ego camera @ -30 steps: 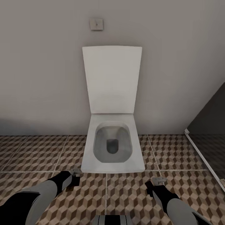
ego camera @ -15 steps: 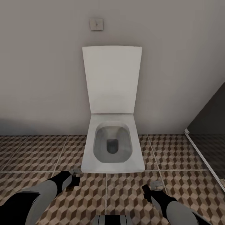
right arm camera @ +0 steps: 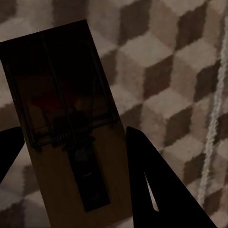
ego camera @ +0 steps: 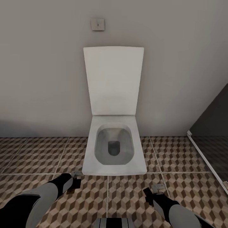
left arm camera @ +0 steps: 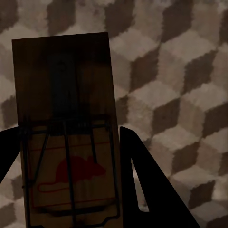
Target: Take the four mousetraps from the cabinet in the bathroom and place them on the bathroom floor. Make sure all four end up on the same floor surface, and ensure that at least two of them are either under or directly next to the same bathroom sink.
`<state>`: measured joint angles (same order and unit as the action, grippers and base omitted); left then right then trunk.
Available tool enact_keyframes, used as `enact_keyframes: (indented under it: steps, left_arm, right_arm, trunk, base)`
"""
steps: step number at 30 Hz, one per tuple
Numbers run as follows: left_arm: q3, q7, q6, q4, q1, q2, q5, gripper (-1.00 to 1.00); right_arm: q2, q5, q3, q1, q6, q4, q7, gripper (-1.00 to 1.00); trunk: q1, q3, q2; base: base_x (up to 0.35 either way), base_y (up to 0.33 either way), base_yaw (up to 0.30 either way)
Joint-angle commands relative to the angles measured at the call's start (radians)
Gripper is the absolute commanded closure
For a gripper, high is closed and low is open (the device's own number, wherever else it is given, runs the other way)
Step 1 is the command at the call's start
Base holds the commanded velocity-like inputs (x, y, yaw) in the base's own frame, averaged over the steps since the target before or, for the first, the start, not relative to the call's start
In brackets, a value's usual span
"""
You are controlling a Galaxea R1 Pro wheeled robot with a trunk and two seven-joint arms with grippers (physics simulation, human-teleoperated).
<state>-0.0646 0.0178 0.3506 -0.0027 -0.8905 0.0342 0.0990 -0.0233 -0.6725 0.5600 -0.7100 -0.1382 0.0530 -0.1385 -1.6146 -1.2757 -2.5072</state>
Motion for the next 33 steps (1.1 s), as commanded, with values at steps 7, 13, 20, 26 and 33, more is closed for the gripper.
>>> enact_keyframes:
  steps: [7,13,20,26,33]
  left_arm:
    - [-0.007,0.001,-0.001,0.0,0.014,0.0,0.006,1.0]
    - [-0.007,0.001,-0.003,0.0,0.024,0.001,0.007,1.0]
    - [-0.007,0.001,-0.005,0.0,0.025,0.001,0.006,1.0]
    - [-0.006,0.001,-0.005,0.0,0.025,0.004,0.007,1.0]
    - [-0.006,0.001,-0.005,-0.001,0.025,0.004,0.007,1.0]
  right_arm:
    - [0.003,-0.009,0.006,0.0,-0.005,-0.001,-0.007,1.0]
    - [0.006,-0.009,0.006,0.0,-0.003,-0.001,-0.007,1.0]
    - [0.01,-0.012,0.006,0.0,0.005,-0.001,-0.001,1.0]
    - [0.011,-0.016,0.006,0.0,0.013,0.0,0.004,1.0]
    - [0.011,-0.015,0.006,0.0,0.014,0.0,0.004,1.0]
  trunk:
    - [0.0,-0.001,0.0]
    - [0.0,-0.001,0.0]
    - [0.0,-0.001,0.0]
    - [0.0,-0.001,0.0]
    - [0.0,-0.001,0.0]
  base:
    - [0.0,0.0,0.0]
    - [0.0,0.0,0.0]
    - [0.0,0.0,0.0]
    - [0.0,0.0,0.0]
    - [0.0,0.0,0.0]
